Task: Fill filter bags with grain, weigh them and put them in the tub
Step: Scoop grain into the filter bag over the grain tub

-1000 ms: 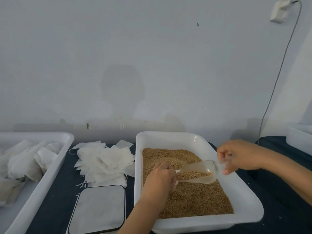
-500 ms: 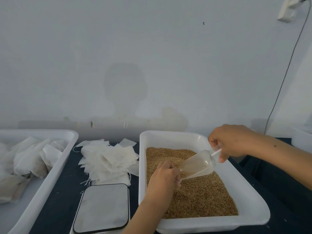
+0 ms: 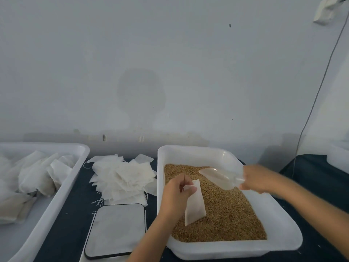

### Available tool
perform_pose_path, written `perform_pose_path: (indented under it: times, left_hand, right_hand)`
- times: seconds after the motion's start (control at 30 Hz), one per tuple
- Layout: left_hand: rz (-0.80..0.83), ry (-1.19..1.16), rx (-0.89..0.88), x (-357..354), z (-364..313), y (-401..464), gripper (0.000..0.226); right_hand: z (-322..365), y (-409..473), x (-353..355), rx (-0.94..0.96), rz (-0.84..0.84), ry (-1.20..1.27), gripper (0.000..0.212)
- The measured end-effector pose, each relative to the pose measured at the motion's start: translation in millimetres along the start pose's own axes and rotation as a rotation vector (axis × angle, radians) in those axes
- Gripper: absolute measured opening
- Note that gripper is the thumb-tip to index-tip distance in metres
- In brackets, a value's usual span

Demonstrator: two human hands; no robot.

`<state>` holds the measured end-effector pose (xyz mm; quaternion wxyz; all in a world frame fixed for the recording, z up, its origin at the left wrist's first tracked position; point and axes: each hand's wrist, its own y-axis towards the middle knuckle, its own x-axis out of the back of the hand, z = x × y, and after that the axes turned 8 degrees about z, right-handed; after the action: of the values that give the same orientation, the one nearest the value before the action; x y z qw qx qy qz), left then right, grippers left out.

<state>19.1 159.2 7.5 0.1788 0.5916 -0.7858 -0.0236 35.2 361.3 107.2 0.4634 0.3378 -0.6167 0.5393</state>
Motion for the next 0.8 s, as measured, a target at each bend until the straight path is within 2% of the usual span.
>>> perform_pose_path:
  times: [0.13,0.3,0.37,0.43,0.53,0.6,0.7,0.8]
  left_hand:
    - [0.0,-0.025,0.014,1,0,-1,0.022]
    - [-0.003,-0.116,0.022,5,-2,-3,0.016]
    - [-0.011,-0.17,0.019,6,-4,-4,0.015]
    - [-0.02,-0.238,0.009,9,-6,-5,0.013]
    - [-0.015,-0.373,-0.027,12,-9,-7,0.012]
    - [-0.026,-0.439,-0.067,15,-11,-10,0.01]
    - [-0.103,-0.441,-0.149,30,-16,-17,0.005]
    - [-0.164,-0.414,-0.159,54,-18,-26,0.037]
  right_hand:
    - [7,29,-59,0.011,0.006,0.135,0.04]
    - [14,36,-88,-0.015,-0.04,0.054,0.046]
    - [17,34,-84,0.062,-0.088,0.044,0.042]
    - [22,28,-76,0.257,-0.08,0.274,0.039]
    - [42,10,-65,0.489,0.077,0.795,0.024]
    - [56,3,-62,0.531,-0.02,0.911,0.016]
    - [79,-10,-55,0.533,-0.324,0.853,0.007]
    - [106,-24,-49,0.587,-0.444,0.872,0.015]
